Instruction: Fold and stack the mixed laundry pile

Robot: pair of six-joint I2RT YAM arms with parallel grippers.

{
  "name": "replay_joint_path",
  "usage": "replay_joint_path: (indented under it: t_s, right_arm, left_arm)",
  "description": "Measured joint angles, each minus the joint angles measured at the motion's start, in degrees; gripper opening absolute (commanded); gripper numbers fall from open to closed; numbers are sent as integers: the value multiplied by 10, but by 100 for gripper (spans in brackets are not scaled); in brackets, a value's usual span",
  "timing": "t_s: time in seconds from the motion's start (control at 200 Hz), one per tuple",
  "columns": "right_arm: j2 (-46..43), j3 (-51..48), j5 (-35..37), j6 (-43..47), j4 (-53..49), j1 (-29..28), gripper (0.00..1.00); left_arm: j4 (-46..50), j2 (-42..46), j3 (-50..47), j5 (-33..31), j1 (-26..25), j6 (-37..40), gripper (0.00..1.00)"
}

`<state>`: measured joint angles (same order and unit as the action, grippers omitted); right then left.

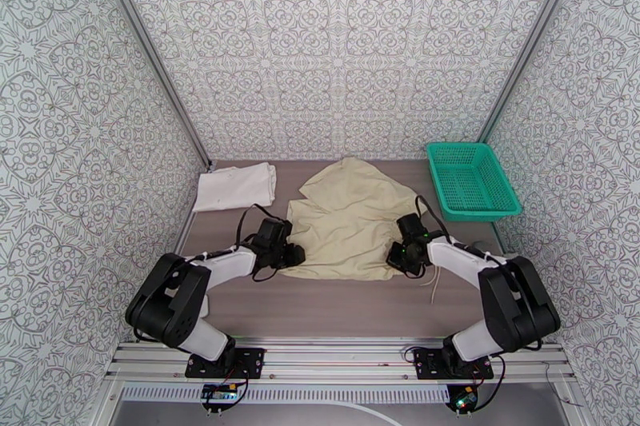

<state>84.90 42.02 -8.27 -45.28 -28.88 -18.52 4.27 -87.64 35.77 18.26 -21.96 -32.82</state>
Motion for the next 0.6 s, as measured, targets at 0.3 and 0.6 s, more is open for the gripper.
replay_joint_path:
  t_s: [0.3,0.6]
  right_arm:
    - [-120,-75,36,-28,-76,6,0]
    - [-216,-24,52,-6,-200,6,6]
  left_arm:
    - [50,110,-72,-6,-8,-15,36]
    - [149,236,-38,-20,-24,-21,39]
